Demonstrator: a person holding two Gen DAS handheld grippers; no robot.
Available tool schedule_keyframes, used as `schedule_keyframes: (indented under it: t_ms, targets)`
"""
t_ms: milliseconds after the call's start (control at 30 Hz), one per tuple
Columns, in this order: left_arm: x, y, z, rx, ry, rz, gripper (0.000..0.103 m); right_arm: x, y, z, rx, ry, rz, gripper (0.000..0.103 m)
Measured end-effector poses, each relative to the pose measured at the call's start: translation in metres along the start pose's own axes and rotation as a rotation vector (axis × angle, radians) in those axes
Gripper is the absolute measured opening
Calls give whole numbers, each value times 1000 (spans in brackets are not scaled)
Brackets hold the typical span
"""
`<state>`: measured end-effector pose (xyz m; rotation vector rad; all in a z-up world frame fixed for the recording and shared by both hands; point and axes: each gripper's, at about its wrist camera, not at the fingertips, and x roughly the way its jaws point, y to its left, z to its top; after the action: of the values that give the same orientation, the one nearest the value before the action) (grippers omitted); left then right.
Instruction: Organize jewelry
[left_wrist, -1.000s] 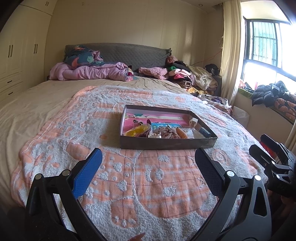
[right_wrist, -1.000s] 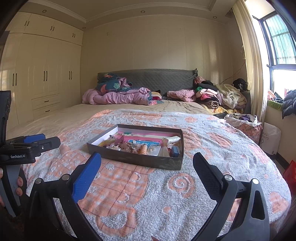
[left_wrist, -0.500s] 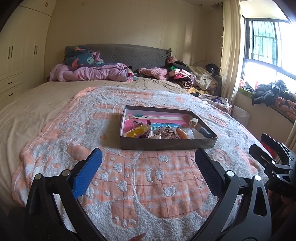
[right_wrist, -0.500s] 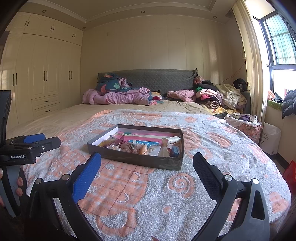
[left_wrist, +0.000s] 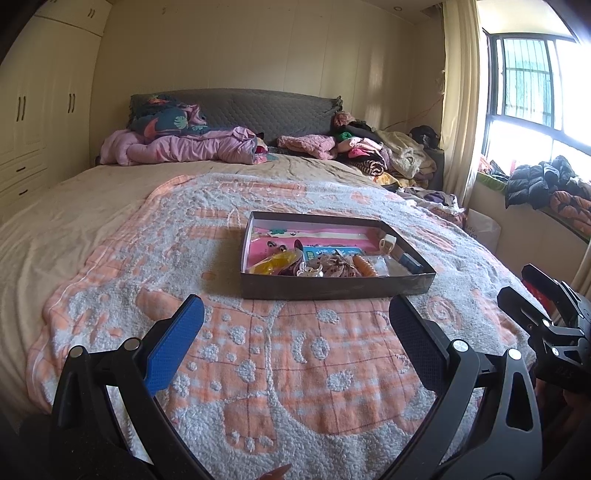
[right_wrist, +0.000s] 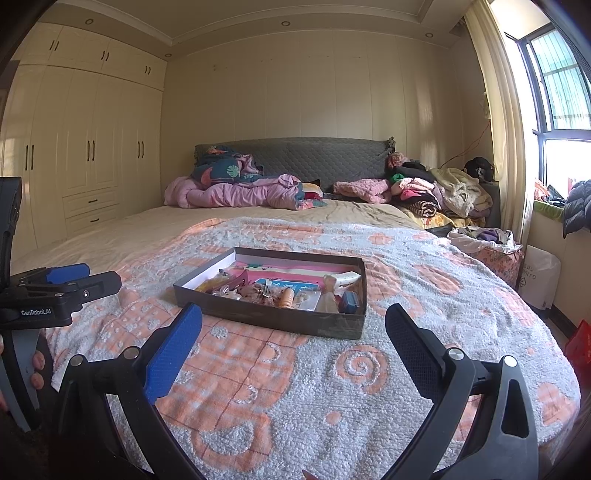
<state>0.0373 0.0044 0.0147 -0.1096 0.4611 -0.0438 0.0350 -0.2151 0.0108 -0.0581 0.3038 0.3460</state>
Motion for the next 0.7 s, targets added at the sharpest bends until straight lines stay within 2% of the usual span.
schedule_keyframes:
  t_ms: [700]
  targets:
    - [0, -2, 2, 8, -4, -19, 92, -3, -1, 5, -7, -4, -8, 97]
